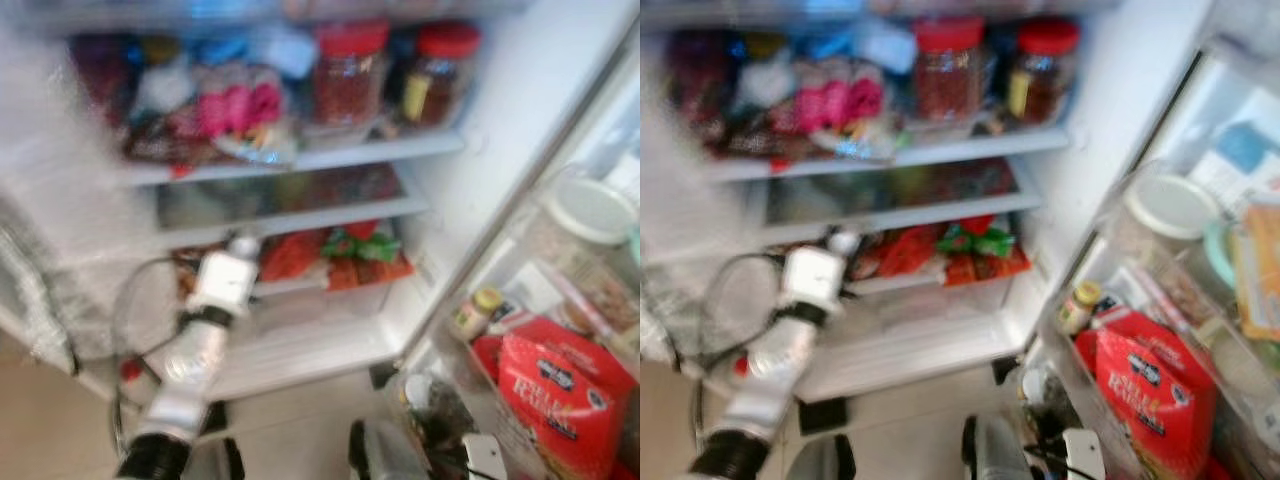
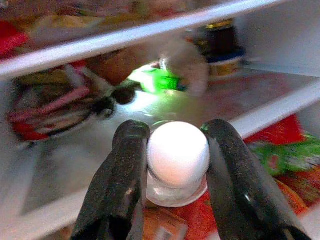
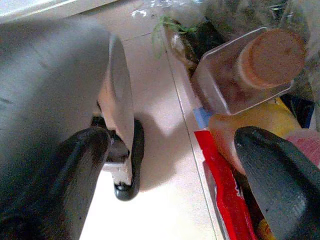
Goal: Restocking fridge
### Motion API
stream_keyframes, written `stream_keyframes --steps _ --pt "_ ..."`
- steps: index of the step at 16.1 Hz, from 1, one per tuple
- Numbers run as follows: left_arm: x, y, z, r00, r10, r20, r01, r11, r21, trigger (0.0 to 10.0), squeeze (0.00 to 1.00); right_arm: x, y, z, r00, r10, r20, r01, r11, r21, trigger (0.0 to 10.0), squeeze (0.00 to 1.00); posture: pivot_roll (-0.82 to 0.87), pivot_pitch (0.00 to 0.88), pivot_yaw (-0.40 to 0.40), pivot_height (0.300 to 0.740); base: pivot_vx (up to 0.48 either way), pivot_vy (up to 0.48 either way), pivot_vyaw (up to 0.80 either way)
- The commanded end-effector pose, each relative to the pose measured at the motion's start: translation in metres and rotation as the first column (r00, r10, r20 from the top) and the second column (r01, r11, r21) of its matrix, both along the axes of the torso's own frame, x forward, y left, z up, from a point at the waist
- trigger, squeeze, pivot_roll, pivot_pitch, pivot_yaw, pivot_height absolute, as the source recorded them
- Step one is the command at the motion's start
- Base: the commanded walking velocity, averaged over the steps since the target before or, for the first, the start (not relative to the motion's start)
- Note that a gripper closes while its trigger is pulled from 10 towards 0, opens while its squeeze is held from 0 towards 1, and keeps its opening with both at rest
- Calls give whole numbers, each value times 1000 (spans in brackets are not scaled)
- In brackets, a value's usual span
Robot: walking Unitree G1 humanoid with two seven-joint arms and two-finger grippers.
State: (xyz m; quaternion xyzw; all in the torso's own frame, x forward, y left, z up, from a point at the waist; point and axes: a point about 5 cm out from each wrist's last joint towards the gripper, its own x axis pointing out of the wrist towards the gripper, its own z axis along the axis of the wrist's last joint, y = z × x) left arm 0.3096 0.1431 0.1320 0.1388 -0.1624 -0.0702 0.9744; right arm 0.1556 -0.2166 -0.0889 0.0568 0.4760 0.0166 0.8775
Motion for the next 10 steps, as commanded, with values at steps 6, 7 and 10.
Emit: stream_keyframes --steps 6,7,10 --pt "2 -18 14 994 -69 82 66 997 37 10000 0 -5 3 -3 1000 -10 -16 11 1000 25 10000 0 -196 114 -39 606 273 0 0" --pt "3 -17 13 995 -67 80 64 997 38 10000 0 -5 4 -3 1000 -11 -16 11 1000 25 10000 0 -196 114 -39 606 270 0 0" --pt "5 -14 10 996 -57 70 54 998 41 10000 0 -4 3 -2 1000 -12 -13 12 1000 26 10000 0 -198 115 -39 606 268 0 0"
